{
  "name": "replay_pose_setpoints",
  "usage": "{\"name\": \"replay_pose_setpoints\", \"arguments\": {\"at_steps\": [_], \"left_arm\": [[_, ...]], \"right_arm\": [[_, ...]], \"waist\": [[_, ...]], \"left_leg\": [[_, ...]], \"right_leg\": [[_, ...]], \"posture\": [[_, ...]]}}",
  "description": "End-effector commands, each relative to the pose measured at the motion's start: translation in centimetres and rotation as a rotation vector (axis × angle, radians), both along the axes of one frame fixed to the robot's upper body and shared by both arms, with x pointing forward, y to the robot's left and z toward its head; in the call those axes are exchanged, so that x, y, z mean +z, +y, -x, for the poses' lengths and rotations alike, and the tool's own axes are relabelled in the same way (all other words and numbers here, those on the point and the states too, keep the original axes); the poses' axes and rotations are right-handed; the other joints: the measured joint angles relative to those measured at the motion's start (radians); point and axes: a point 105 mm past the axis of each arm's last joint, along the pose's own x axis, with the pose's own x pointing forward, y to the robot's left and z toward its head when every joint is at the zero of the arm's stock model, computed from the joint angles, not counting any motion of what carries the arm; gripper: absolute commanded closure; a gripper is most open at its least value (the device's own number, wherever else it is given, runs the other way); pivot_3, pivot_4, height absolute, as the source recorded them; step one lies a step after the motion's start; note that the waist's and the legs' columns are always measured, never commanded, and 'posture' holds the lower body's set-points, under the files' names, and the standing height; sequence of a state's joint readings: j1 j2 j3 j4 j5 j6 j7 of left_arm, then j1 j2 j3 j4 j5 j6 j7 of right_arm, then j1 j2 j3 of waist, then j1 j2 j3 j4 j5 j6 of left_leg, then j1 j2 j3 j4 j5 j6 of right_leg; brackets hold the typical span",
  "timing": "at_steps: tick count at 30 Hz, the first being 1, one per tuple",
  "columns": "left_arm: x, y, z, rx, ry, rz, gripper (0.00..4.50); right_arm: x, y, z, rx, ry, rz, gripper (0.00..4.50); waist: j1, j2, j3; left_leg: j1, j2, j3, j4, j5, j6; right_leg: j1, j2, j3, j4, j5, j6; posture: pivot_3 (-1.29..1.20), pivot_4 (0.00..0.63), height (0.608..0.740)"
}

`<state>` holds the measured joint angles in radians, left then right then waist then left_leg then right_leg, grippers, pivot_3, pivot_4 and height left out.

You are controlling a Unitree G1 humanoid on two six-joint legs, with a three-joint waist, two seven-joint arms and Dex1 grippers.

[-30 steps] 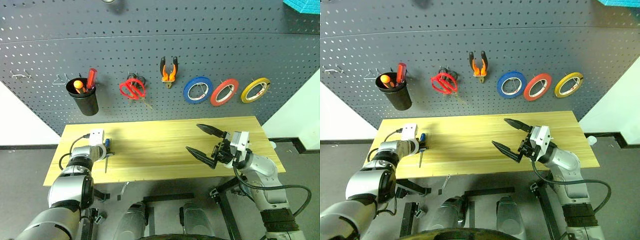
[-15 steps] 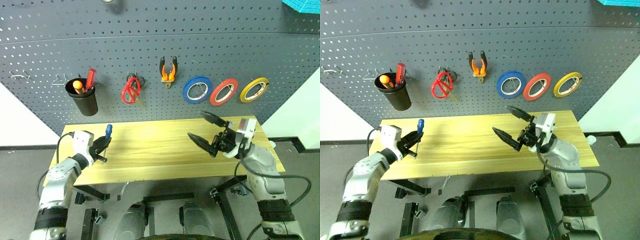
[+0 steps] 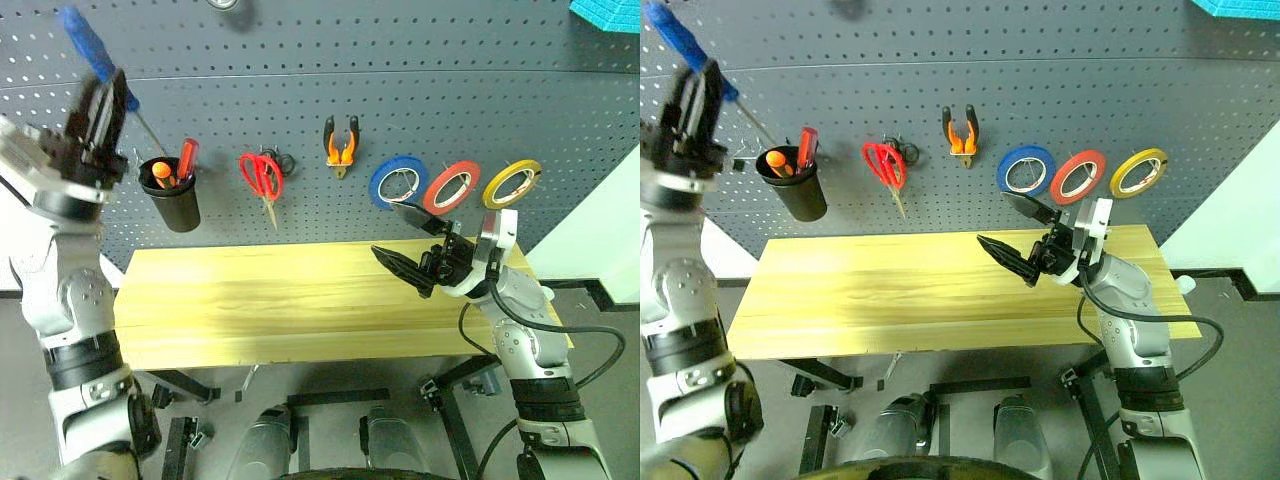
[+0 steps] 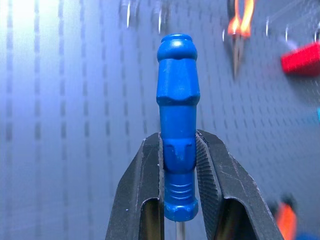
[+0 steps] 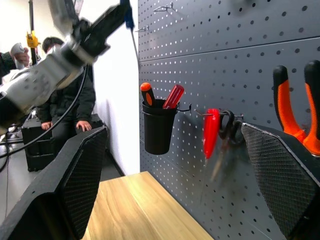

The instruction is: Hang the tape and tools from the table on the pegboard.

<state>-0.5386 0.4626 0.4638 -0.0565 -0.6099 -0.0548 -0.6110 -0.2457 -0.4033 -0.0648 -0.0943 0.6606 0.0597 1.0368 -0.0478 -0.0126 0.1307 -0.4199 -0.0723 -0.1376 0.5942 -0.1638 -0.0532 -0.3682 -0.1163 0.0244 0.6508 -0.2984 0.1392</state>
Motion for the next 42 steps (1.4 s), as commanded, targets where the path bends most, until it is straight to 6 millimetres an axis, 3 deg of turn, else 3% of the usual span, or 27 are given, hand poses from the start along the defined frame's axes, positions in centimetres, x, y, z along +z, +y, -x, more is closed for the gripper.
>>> {"name": "replay_pose_setpoints", "arguments": {"at_steps": [1, 9, 17, 18, 24, 30, 37, 42], "left_arm": [[1.9, 2.1, -1.1, 0.173, -0.073, -0.019, 3.97], [0.3, 3.7, -4.9, 0.251, -0.02, -0.037, 3.97], [-2.6, 4.6, -6.8, 0.234, 0.085, 0.007, 3.97], [-2.8, 4.6, -6.9, 0.231, 0.089, 0.012, 3.97], [-3.7, 4.8, -7.3, 0.249, 0.117, 0.029, 2.09], [-3.7, 5.4, -6.7, 0.233, 0.112, 0.07, 2.09], [-5.0, 5.1, -6.9, 0.229, 0.154, 0.07, 2.09], [-3.5, 5.1, -6.3, 0.22, 0.103, 0.083, 2.09]], "right_arm": [[1.2, 0.3, 0.2, 0.01, -0.048, -0.018, 0.0], [1.2, 0.4, 0.3, -0.001, -0.045, -0.018, 0.0], [1.1, 0.3, 0.5, -0.019, -0.045, -0.011, 0.0], [1.1, 0.3, 0.5, -0.019, -0.045, -0.011, 0.0], [1.3, 0.4, 0.5, -0.022, -0.045, 0.001, 0.0], [1.2, 0.6, 0.6, -0.02, -0.036, 0.007, 0.0], [1.1, 0.9, 0.6, -0.01, -0.027, 0.005, 0.0], [1.0, 0.8, 0.6, -0.015, -0.027, 0.008, 0.0]], "waist": [[0.001, 0.0, 0.0], [0.003, -0.003, -0.002], [-0.006, -0.004, -0.003], [-0.009, -0.004, -0.003], [-0.024, -0.005, -0.004], [-0.023, -0.007, -0.005], [-0.022, -0.007, -0.006], [-0.022, -0.007, -0.006]], "left_leg": [[0.001, 0.0, 0.0, 0.0, 0.0, 0.0], [0.003, 0.0, 0.0, 0.001, 0.0, 0.0], [0.003, 0.0, 0.0, 0.001, 0.0, 0.0], [0.003, 0.0, 0.0, 0.001, 0.0, 0.0], [0.003, 0.0, -0.001, 0.001, 0.0, 0.0], [0.003, 0.0, -0.001, 0.001, 0.0, 0.0], [0.003, 0.0, -0.001, 0.002, 0.0, 0.0], [0.003, 0.0, -0.001, 0.002, 0.0, 0.0]], "right_leg": [[0.0, 0.0, 0.0, 0.001, 0.0, 0.0], [0.003, 0.001, 0.0, 0.001, 0.0, 0.001], [0.003, 0.001, 0.0, 0.001, 0.001, 0.001], [0.003, 0.001, 0.0, 0.001, 0.001, 0.001], [0.003, 0.001, 0.0, 0.001, 0.001, 0.001], [0.003, 0.001, 0.0, 0.002, 0.001, 0.001], [0.003, 0.001, 0.0, 0.002, 0.001, 0.001], [0.003, 0.001, 0.0, 0.003, 0.001, 0.001]], "posture": [[-0.06, 0.045, 0.725], [-0.07, 0.041, 0.725], [-0.08, 0.038, 0.725], [-0.08, 0.038, 0.725], [-0.08, 0.037, 0.725], [-0.08, 0.038, 0.725], [-0.06, 0.041, 0.725], [-0.07, 0.041, 0.725]]}}
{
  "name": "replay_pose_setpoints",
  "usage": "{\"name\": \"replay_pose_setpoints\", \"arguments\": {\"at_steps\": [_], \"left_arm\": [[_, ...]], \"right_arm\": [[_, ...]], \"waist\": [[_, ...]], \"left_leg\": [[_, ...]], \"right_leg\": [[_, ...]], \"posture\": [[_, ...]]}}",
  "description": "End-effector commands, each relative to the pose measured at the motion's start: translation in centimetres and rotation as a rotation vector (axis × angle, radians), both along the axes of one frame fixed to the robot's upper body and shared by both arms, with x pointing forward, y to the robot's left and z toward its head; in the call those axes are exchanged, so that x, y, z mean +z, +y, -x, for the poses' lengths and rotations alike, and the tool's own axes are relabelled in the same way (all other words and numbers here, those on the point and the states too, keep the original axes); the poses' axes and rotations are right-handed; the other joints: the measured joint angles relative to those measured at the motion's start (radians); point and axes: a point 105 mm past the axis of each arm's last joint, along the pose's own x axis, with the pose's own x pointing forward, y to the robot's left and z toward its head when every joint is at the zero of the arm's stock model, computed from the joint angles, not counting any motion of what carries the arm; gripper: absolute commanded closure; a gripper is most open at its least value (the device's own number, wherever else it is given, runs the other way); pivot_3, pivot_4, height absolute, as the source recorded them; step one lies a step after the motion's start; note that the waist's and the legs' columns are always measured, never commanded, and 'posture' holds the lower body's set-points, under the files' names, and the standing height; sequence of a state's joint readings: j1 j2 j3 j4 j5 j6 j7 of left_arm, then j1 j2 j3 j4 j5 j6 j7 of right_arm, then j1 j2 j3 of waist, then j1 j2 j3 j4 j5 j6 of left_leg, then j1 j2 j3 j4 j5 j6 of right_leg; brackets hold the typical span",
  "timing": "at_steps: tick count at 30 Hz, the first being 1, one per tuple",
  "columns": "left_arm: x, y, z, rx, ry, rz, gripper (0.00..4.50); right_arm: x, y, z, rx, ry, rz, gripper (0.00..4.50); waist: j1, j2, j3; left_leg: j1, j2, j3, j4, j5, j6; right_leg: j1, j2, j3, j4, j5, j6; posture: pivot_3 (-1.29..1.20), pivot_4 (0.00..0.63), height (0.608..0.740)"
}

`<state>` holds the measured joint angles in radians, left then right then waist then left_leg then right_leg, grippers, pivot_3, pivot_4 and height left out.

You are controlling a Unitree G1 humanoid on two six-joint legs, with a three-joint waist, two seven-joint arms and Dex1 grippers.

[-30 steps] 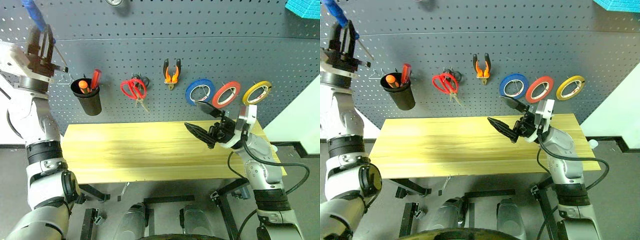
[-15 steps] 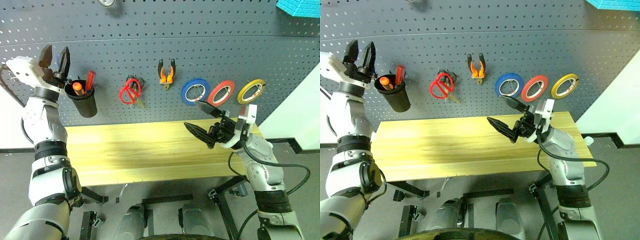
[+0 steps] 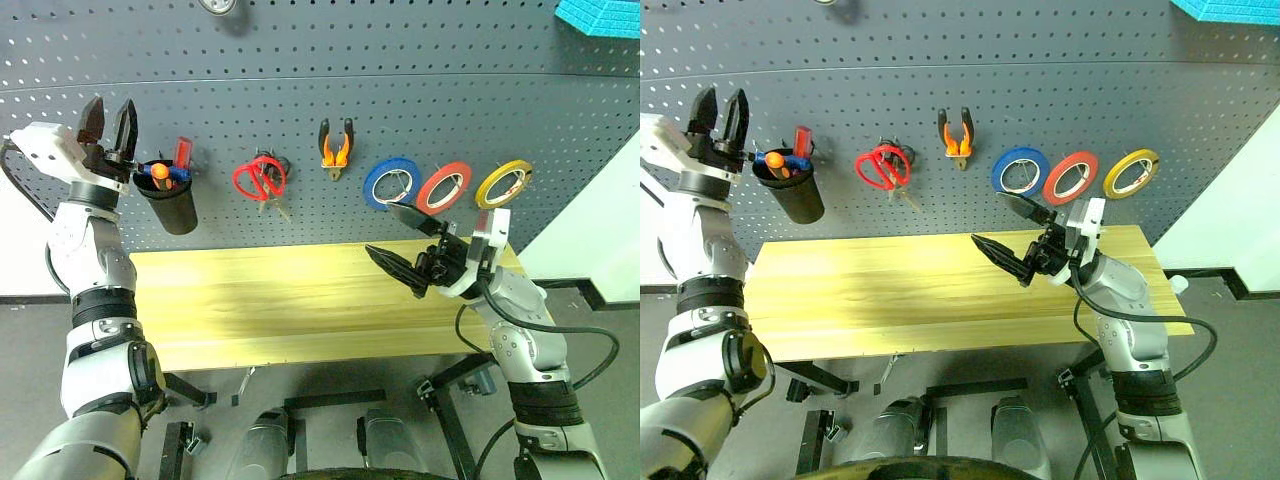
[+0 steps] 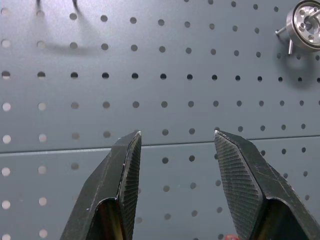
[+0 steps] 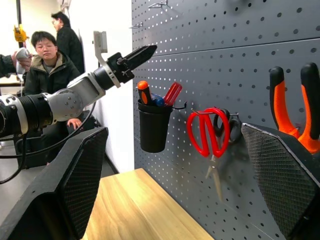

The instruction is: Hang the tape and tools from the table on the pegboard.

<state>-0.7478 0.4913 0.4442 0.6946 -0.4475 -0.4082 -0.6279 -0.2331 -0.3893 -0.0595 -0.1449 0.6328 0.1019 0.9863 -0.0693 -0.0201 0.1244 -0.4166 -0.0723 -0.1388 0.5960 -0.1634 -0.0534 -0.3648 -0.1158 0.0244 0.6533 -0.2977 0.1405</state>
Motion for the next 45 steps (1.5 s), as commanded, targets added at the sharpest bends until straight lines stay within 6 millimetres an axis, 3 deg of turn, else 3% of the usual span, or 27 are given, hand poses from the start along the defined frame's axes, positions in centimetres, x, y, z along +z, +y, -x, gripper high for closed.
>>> {"name": "replay_pose_setpoints", "arguments": {"at_steps": [1, 4, 8, 12, 16, 21, 23, 25, 33, 40, 45], "left_arm": [[3.1, 0.2, 1.2, 0.002, -0.104, -0.012, 2.09], [3.7, 0.1, 1.8, -0.049, -0.102, -0.043, 2.09], [4.1, -0.4, 2.4, -0.087, -0.032, -0.223, 1.18], [5.7, 0.7, 3.4, -0.024, -0.05, -0.275, 0.03], [5.4, 1.1, 5.3, -0.107, -0.075, -0.214, 0.03], [0.7, -1.7, 9.1, -0.341, 0.065, -0.218, 0.03], [-3.8, -2.7, 10.5, -0.377, 0.25, -0.272, 0.03], [-8.1, -3.0, 11.7, -0.369, 0.417, -0.312, 0.03], [-19.8, -3.0, 13.7, -0.198, 0.681, -0.337, 0.03], [-24.6, -2.6, 14.3, -0.097, 0.741, -0.334, 0.03], [-25.8, -2.9, 14.3, -0.104, 0.75, -0.335, 0.03]], "right_arm": [[1.0, 0.2, 0.6, 0.009, -0.047, -0.003, 0.0], [1.0, 0.1, 0.7, 0.006, -0.046, -0.002, 0.0], [0.6, 0.1, 0.8, 0.005, -0.04, 0.008, 0.0], [0.3, 0.0, 0.8, 0.002, -0.035, 0.006, 0.0], [0.0, 0.0, 0.9, -0.002, -0.031, 0.008, 0.0], [-1.2, -1.4, 0.9, -0.044, -0.01, 0.051, 0.0], [-2.1, -2.5, 0.9, -0.072, 0.006, 0.092, 0.0], [-3.2, -3.6, 1.0, -0.097, 0.03, 0.129, 0.0], [-10.2, -7.7, 1.8, -0.216, 0.144, 0.312, 0.0], [-14.2, -11.7, 2.1, -0.384, 0.226, 0.356, 0.0], [-15.8, -13.6, 2.4, -0.451, 0.258, 0.396, 0.0]], "waist": [[0.0, 0.0, 0.0], [-0.002, 0.0, 0.0], [-0.007, 0.0, 0.0], [-0.002, 0.0, 0.0], [-0.001, 0.001, -0.001], [-0.005, 0.002, -0.002], [-0.004, 0.003, -0.002], [-0.001, 0.006, -0.006], [0.03, 0.014, -0.025], [0.024, 0.019, -0.04], [0.025, 0.024, -0.046]], "left_leg": [[0.0, 0.0, 0.0, 0.0, 0.0, 0.0], [0.0, 0.0, 0.0, 0.0, 0.0, 0.0], [0.0, 0.0, 0.0, 0.0, 0.0, 0.0], [0.001, 0.0, 0.0, 0.0, 0.0, 0.0], [0.004, 0.0, 0.0, -0.001, 0.0, -0.001], [0.006, 0.002, 0.0, -0.005, 0.0, 0.0], [0.006, 0.002, 0.0, -0.005, -0.001, 0.0], [0.006, 0.002, 0.001, -0.005, -0.002, -0.002], [0.007, 0.005, 0.006, -0.003, -0.003, -0.003], [0.007, 0.003, 0.007, -0.002, -0.005, 0.001], [0.007, 0.002, 0.007, -0.004, -0.006, 0.001]], "right_leg": [[0.0, 0.0, 0.0, 0.0, 0.0, 0.0], [0.0, 0.0, 0.0, 0.0, 0.0, 0.0], [0.0, 0.0, 0.0, 0.001, 0.0, 0.0], [-0.001, 0.0, 0.0, 0.002, 0.0, 0.0], [0.0, 0.0, 0.0, 0.001, 0.0, 0.0], [0.001, -0.001, 0.003, 0.0, 0.0, -0.001], [-0.001, -0.001, 0.003, 0.0, -0.001, -0.001], [-0.001, -0.002, 0.004, -0.002, -0.002, -0.005], [0.005, -0.004, 0.002, -0.008, -0.004, -0.008], [0.008, -0.005, 0.001, -0.014, -0.004, -0.007], [0.008, -0.005, 0.001, -0.014, -0.005, -0.006]], "posture": [[-0.07, 0.04, 0.725], [-0.07, 0.042, 0.725], [-0.07, 0.045, 0.725], [-0.07, 0.045, 0.725], [-0.07, 0.043, 0.725], [-0.07, 0.041, 0.725], [-0.07, 0.042, 0.725], [-0.06, 0.041, 0.725], [-0.05, 0.032, 0.725], [-0.07, 0.024, 0.725], [-0.08, 0.021, 0.725]]}}
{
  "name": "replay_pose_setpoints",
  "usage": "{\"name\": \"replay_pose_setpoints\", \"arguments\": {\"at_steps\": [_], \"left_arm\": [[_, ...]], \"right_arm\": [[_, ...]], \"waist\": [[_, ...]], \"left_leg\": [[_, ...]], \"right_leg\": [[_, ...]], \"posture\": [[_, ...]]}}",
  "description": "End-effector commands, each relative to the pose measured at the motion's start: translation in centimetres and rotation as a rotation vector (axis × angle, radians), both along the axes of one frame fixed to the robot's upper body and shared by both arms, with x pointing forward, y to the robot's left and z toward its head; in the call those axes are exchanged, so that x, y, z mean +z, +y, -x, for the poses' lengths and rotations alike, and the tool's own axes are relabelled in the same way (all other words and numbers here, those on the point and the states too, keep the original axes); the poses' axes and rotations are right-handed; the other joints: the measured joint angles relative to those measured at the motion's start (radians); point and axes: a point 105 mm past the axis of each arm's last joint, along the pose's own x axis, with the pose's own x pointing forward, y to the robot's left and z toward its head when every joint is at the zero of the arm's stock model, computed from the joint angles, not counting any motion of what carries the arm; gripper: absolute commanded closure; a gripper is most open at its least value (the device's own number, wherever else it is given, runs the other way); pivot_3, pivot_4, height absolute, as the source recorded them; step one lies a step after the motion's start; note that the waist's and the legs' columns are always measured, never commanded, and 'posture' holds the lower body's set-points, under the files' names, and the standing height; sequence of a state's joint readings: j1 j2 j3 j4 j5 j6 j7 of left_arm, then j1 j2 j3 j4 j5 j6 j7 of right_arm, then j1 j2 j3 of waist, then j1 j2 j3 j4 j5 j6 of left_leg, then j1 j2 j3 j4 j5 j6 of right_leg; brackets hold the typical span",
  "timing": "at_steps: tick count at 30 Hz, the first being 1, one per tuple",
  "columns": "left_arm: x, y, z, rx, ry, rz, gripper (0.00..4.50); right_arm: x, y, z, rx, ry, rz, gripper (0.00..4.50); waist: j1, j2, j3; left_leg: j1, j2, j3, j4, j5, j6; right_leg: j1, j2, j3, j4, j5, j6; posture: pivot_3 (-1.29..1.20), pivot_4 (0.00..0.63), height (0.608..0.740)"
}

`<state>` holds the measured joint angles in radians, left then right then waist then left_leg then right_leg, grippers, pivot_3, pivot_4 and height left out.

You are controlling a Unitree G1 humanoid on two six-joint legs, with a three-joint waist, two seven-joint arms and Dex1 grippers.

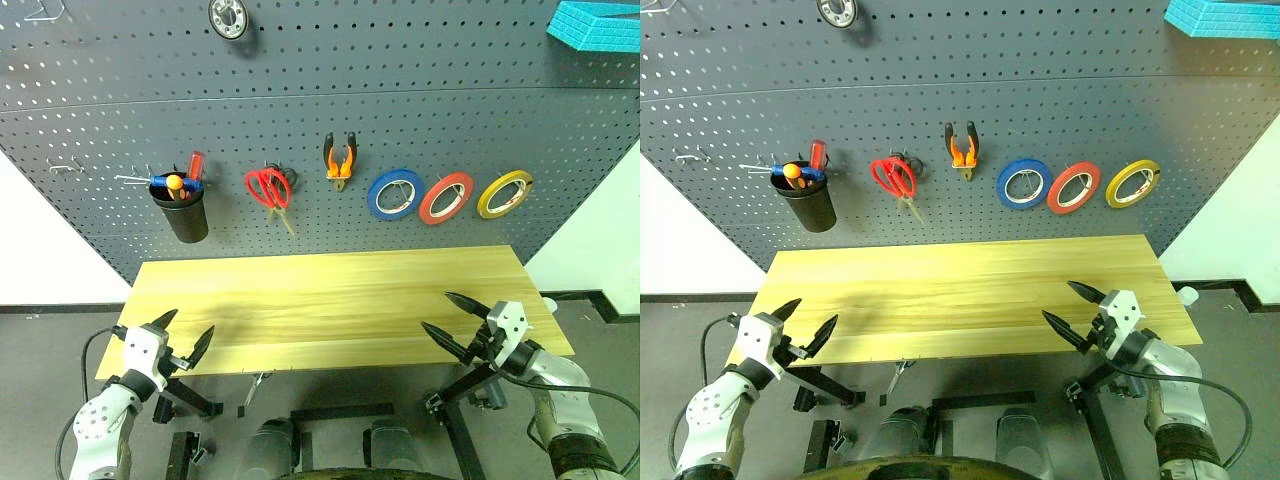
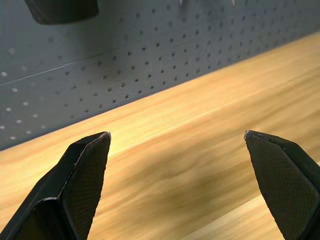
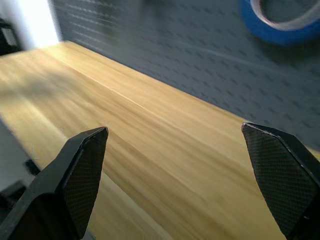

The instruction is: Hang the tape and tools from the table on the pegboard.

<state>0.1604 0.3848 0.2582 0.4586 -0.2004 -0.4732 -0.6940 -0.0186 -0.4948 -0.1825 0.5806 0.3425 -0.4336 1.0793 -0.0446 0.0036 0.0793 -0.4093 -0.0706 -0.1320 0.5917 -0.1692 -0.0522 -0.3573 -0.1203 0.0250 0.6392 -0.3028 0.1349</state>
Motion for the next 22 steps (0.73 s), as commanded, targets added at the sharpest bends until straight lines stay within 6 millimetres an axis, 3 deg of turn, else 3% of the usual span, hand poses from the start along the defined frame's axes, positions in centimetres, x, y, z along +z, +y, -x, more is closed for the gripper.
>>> {"name": "replay_pose_setpoints", "arguments": {"at_steps": [1, 22], "left_arm": [[0.4, -0.1, -0.5, -0.007, -0.041, -0.013, 0.03], [-1.0, -1.9, -1.0, -0.044, -0.003, -0.003, 0.03]], "right_arm": [[0.4, -1.4, -0.4, -0.04, -0.044, 0.046, 0.0], [-1.3, -1.9, -0.7, -0.068, -0.012, 0.056, 0.0]], "waist": [[0.0, 0.001, -0.002], [-0.001, 0.006, -0.02]], "left_leg": [[0.0, 0.0, 0.0, 0.0, 0.0, 0.0], [0.001, 0.0, -0.001, 0.001, 0.0, 0.0]], "right_leg": [[0.0, 0.0, 0.0, 0.0, 0.0, 0.0], [0.001, 0.0, 0.0, 0.0, 0.0, 0.0]], "posture": [[-0.08, 0.018, 0.725], [-0.07, 0.013, 0.725]]}}
